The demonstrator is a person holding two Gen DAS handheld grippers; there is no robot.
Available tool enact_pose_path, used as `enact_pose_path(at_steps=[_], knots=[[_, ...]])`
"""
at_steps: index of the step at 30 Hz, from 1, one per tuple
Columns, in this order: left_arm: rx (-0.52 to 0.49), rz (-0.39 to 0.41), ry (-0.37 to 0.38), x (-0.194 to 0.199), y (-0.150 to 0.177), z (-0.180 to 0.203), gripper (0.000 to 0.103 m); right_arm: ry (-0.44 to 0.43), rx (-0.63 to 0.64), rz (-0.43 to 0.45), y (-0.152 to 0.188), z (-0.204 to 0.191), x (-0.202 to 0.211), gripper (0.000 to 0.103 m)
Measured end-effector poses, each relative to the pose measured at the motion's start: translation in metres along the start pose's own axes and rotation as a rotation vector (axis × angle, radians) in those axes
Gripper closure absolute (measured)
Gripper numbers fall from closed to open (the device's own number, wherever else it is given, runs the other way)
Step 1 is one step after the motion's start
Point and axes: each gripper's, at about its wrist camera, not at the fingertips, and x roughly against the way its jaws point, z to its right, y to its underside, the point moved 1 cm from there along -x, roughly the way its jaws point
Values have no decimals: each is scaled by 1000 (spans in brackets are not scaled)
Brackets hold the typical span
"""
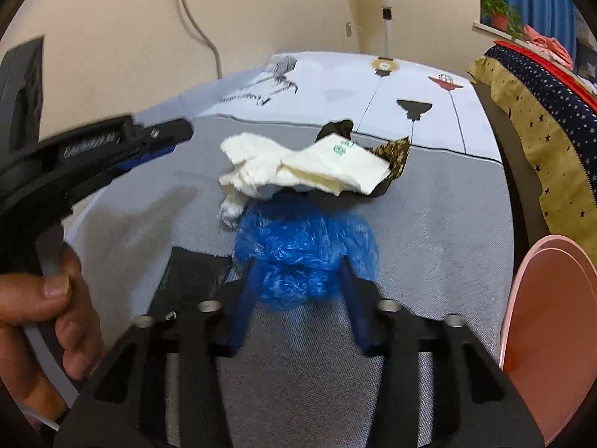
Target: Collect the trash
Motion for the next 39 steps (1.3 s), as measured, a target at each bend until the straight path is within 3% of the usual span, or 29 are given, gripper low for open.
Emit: enact_pose_path(at_steps=[4,15,18,22,39], knots=[[19,-15,11,-12,-1,-1,78,-10,-22,-9,1,7,1,96],[40,-94,42,-41,5,3,78,19,-82,19,-4,28,10,99],[31,-97,60,-40,5,4,94,20,-99,21,-5,33,11,100],[-6,-69,59,-32,2,12,101,33,-103,37,-6,36,16,101],[-140,38,54,39,-1,43,102,102,-135,143,-3,51,77,101]])
